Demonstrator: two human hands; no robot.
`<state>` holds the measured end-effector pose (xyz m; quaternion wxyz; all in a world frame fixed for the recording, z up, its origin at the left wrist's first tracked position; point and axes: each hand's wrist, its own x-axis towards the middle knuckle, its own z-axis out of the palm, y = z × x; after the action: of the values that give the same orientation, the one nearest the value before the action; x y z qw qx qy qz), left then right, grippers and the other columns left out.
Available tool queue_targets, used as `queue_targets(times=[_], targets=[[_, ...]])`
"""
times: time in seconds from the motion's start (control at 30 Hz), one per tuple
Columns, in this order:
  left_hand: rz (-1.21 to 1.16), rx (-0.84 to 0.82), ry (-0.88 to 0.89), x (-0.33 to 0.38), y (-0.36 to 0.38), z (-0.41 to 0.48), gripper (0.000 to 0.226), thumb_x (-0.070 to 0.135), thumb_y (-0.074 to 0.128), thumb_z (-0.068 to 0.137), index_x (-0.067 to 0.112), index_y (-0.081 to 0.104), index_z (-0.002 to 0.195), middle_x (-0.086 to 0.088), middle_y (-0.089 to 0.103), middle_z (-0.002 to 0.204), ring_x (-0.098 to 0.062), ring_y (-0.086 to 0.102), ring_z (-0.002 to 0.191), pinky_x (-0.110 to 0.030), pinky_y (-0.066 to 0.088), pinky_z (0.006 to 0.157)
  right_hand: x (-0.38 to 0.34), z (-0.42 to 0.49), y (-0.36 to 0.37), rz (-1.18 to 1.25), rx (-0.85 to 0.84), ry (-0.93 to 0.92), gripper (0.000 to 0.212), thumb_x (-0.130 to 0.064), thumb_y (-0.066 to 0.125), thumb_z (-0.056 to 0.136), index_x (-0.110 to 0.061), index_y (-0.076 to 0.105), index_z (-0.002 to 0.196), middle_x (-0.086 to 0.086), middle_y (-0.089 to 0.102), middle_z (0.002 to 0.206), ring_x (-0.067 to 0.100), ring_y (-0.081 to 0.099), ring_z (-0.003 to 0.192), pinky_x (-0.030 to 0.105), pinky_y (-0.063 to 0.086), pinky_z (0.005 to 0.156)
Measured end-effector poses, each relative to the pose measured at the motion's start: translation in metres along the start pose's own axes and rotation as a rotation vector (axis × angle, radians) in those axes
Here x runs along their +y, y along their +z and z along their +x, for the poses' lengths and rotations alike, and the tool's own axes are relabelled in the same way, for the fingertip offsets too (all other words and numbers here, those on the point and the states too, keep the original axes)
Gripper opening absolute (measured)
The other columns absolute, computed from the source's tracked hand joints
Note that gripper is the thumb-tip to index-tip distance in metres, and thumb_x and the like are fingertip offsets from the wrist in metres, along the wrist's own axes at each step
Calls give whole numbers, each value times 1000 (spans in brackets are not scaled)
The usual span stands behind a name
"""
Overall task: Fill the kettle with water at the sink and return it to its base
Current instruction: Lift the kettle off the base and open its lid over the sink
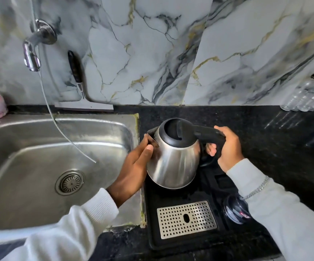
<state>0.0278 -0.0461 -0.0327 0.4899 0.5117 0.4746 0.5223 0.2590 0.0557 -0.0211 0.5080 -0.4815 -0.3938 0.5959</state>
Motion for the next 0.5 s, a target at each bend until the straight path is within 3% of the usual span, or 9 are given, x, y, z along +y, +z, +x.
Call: queue_targets(times=[0.03, 0.07, 0.1, 0.13, 0.17, 0.23, 0.33, 0.4, 0.5], targets=[[36, 26, 17, 10, -10, 1, 37, 24, 39, 101, 15, 55, 133, 26, 59, 116, -20, 48, 135, -40, 28, 120, -2, -1, 10, 9, -1, -12, 46, -35, 47, 83, -13, 42, 42, 5, 36, 33, 21, 31, 32, 32, 24, 42], [89, 66, 51, 20, -19, 1, 37, 21, 41, 100, 14, 55, 134, 9, 26, 125, -20, 47, 136, -28, 30, 118, -2, -3, 20, 14, 0, -24, 45, -34, 48, 83, -13, 43, 43, 5, 36, 34, 21, 31, 32, 32, 23, 42], [165, 135, 113, 31, -28, -1, 40, 23, 42, 99, 17, 52, 137, 27, 63, 126, -10, 47, 135, -14, 32, 113, -2, -5, 33, 15, 6, -40, 44, -33, 48, 83, -14, 44, 44, 5, 36, 34, 21, 31, 31, 31, 22, 41], [260, 227, 186, 41, -34, -4, 45, 29, 43, 97, 22, 47, 142, 41, 55, 125, 3, 46, 133, -5, 31, 107, 0, -7, 45, 21, 17, -56, 44, -32, 48, 84, -14, 45, 44, 5, 36, 34, 21, 31, 31, 30, 23, 39], [380, 306, 263, 52, -42, -9, 51, 35, 43, 95, 25, 42, 145, 42, 48, 132, 8, 41, 135, -6, 29, 109, 2, -9, 62, 20, 20, -70, 43, -31, 49, 85, -14, 46, 45, 5, 37, 35, 20, 32, 31, 29, 24, 38], [654, 358, 340, 61, -49, -14, 57, 48, 39, 91, 27, 44, 144, 15, 30, 158, -10, 21, 150, -29, 18, 122, 9, -14, 90, 13, 24, -88, 40, -29, 49, 85, -12, 48, 49, 3, 38, 35, 19, 33, 31, 28, 24, 37], [931, 369, 203, 61, -66, -17, 62, 62, 37, 85, 24, 59, 129, -2, 15, 165, -27, 3, 153, -54, 6, 123, 26, -22, 134, 18, 44, -90, 33, -27, 51, 83, -10, 49, 54, 2, 40, 35, 17, 34, 30, 25, 24, 36], [917, 418, 169, 57, -79, -19, 60, 58, 46, 83, 15, 63, 121, -8, 22, 163, -31, 6, 153, -58, 8, 122, 38, -25, 160, 26, 57, -85, 31, -28, 51, 82, -10, 50, 56, 2, 41, 35, 16, 35, 30, 24, 25, 35], [778, 539, 263, 55, -109, -20, 49, 39, 60, 80, 4, 64, 114, -17, 32, 157, -39, 18, 150, -62, 17, 119, 51, -29, 204, 71, 59, -59, 29, -23, 51, 84, -10, 51, 59, 1, 41, 38, 14, 36, 31, 20, 26, 34]])
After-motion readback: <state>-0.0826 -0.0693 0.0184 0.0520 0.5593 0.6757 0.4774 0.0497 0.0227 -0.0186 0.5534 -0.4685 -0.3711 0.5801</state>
